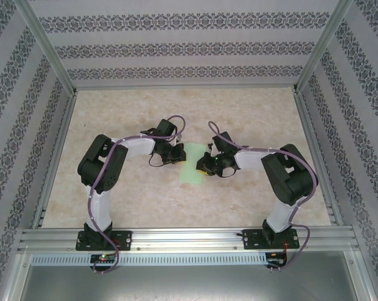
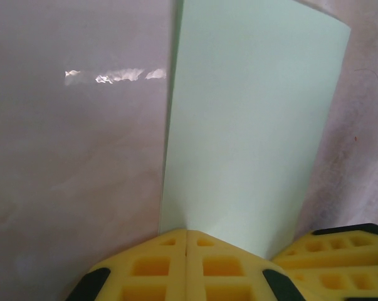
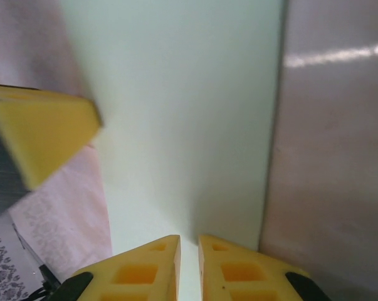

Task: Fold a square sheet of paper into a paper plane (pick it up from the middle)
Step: Fold the square sheet of paper in half at the center of the table.

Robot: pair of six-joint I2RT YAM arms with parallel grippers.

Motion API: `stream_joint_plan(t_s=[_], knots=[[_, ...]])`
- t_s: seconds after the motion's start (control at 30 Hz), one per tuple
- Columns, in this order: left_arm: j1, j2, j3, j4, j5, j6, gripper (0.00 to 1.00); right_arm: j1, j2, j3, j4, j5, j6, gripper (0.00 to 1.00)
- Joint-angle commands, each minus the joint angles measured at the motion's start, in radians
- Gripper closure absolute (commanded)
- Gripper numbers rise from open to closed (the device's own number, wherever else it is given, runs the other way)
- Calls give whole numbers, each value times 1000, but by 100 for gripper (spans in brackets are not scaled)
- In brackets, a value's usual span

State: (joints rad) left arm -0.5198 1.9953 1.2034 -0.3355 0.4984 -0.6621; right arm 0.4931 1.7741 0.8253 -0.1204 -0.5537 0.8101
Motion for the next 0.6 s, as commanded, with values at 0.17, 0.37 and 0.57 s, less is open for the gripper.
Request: stream_joint_plan(t_s=[0.17,0.37,0.57], knots=[[-6,13,-30,-101,-66,9,100,19,-93,-36,11,5,4,84],[-6,16,-24,-103,-68,12,100,55,-126,-87,40,-13,33,84],[-7,13,-29,-102,-68,9,100,83,-82,-131,72,10,54,84]])
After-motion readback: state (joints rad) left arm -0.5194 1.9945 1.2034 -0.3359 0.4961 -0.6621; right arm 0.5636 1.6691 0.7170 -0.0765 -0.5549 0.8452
